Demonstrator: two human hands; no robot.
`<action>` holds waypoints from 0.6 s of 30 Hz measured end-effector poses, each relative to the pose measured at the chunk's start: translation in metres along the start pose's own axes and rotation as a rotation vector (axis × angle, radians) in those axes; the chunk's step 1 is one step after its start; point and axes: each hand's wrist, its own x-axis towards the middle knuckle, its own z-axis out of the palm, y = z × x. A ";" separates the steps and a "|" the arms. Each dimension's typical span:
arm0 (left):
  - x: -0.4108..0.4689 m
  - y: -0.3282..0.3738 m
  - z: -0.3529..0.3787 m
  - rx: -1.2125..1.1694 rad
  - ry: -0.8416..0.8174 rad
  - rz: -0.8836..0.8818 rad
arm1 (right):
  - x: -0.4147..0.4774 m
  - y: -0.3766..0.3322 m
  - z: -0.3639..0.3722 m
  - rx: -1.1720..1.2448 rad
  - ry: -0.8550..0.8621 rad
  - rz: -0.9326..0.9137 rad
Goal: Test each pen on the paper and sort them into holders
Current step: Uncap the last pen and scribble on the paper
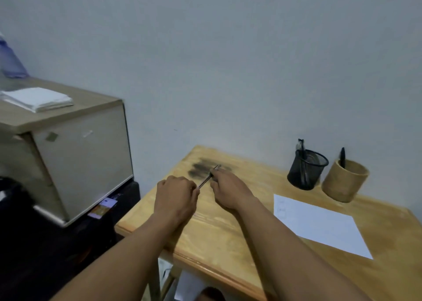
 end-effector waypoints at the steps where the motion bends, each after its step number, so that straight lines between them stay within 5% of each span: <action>1: 0.000 0.001 0.000 0.001 0.014 -0.003 | 0.003 0.000 0.002 -0.005 -0.003 -0.004; 13: 0.013 0.005 -0.022 -0.207 0.175 0.005 | -0.014 -0.004 -0.014 -0.150 0.245 -0.069; 18: 0.015 0.031 -0.029 -0.401 0.186 -0.039 | -0.043 -0.001 -0.036 0.013 0.355 0.044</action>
